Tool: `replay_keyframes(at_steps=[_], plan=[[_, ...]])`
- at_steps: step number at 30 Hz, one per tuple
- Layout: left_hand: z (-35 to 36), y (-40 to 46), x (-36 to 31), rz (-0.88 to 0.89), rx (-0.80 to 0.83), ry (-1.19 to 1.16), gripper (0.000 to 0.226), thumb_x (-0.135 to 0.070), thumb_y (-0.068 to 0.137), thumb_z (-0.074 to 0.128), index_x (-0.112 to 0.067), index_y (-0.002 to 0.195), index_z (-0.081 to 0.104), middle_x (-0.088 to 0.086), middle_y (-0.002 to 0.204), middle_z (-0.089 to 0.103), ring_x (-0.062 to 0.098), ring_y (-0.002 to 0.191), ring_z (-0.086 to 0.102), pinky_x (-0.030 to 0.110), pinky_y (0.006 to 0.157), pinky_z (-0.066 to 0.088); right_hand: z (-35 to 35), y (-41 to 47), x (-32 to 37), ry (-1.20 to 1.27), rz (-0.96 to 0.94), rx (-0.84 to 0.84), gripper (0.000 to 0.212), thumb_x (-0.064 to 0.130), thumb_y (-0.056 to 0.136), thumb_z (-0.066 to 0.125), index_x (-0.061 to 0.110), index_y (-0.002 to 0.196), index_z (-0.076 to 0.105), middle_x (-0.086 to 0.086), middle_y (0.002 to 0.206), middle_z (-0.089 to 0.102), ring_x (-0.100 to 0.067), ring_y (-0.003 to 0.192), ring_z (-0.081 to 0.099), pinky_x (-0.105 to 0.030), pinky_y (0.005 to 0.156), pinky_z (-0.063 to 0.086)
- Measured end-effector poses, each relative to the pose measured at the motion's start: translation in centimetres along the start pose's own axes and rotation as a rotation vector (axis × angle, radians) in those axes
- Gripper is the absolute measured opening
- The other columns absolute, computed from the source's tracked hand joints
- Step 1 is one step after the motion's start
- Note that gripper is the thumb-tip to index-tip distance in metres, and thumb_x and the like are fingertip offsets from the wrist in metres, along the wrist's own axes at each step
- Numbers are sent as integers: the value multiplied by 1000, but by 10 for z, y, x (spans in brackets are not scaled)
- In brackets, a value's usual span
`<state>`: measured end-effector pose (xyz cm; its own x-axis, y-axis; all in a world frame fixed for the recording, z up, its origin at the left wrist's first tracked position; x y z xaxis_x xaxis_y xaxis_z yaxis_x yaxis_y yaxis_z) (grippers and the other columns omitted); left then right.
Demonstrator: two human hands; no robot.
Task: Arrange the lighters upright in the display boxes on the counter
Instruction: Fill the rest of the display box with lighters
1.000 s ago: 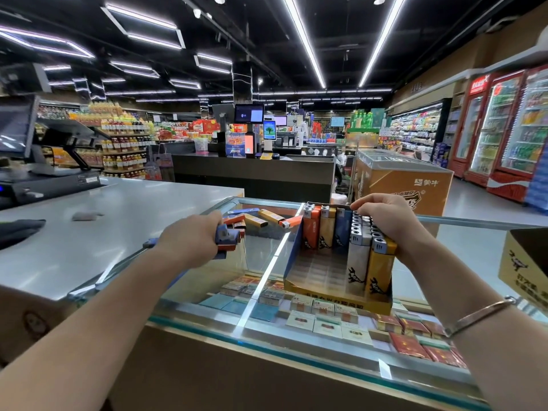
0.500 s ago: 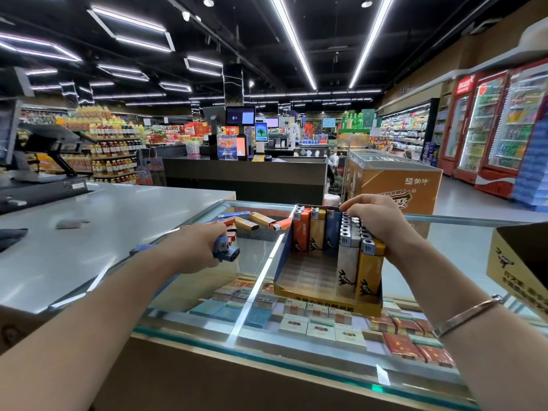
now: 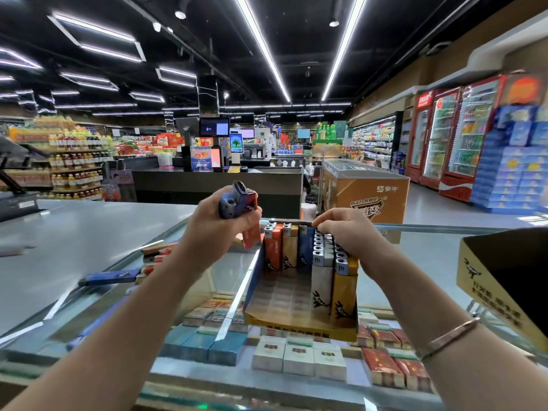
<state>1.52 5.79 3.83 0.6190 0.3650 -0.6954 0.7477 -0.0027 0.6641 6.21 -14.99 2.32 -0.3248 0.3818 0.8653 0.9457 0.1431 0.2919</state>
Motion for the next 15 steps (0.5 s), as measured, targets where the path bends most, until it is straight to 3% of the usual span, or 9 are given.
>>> replay_keyframes(at_steps=[2,5,9,12,15], plan=[[11,7,0,-116,-28,-262,26,-16,72,68,-22,96,61,18,93,64,10,73,65,17,58,52,0,0,-1,-1,14,35,17,7,87,53,18,84,65,-3,87,64,-5,64,58,-8,43,42],[25,13,8,-236,-54,-567,34,-16,67,66,-20,100,61,10,87,67,9,67,66,19,52,50,-2,0,0,-77,-22,14,15,9,86,54,21,84,64,1,85,63,-4,69,58,-7,46,41],[29,13,21,-279,-43,-639,31,-19,64,70,-16,92,56,-3,64,65,9,58,63,22,49,51,-9,-3,17,-213,-276,-157,15,10,84,61,25,86,65,10,84,63,-6,78,60,-14,60,47],[27,12,28,-305,-45,-690,32,-20,63,72,-16,86,50,0,63,65,14,60,66,27,49,53,-4,-13,33,-208,-452,-47,32,7,79,70,35,91,61,8,85,66,-10,84,63,-27,81,53],[28,12,34,-316,-54,-741,33,-20,63,74,-16,80,47,1,63,63,15,62,65,26,50,52,8,-21,41,-211,-503,86,37,17,75,75,39,99,55,4,80,67,-11,77,66,-29,79,55]])
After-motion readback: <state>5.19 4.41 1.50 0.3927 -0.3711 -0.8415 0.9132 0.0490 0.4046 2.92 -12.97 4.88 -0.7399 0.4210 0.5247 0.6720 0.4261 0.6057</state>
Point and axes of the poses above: each hand's wrist, its own y-axis towards the middle knuckle, its own z-axis out of the palm, x = y × z, the point moved 3 cm from there along y, towards the middle knuckle
